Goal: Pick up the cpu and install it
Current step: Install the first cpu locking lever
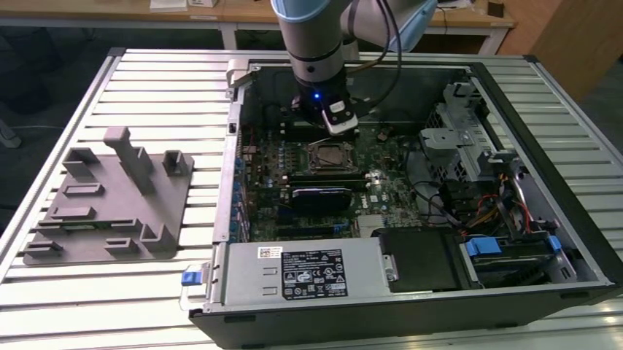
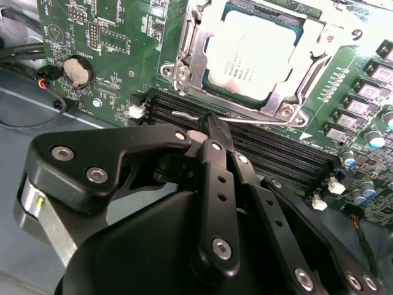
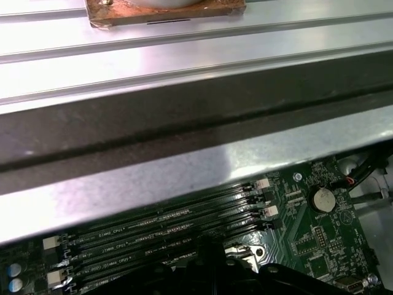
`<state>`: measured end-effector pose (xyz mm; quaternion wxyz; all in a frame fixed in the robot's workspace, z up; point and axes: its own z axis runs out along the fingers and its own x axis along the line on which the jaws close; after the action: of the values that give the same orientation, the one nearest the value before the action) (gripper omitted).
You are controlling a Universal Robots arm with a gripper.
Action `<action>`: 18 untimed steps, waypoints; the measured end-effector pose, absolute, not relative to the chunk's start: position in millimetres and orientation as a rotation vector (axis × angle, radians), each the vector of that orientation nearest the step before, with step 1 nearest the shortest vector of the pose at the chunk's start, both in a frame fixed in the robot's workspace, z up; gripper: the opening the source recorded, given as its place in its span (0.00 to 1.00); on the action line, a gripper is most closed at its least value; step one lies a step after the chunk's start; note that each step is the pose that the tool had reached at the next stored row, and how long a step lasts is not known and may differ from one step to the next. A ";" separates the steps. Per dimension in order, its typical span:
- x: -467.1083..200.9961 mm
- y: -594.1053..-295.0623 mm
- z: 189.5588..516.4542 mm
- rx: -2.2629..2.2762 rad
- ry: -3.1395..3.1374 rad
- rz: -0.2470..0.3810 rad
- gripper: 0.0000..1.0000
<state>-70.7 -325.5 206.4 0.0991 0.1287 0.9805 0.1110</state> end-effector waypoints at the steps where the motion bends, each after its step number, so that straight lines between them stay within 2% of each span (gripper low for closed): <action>1: -70.7 -325.5 206.2 0.382 2.900 0.329 0.11; 18: -70.7 -325.5 203.0 0.405 2.895 0.326 0.11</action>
<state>-70.7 -325.5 203.0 0.1000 0.1371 0.9793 0.1102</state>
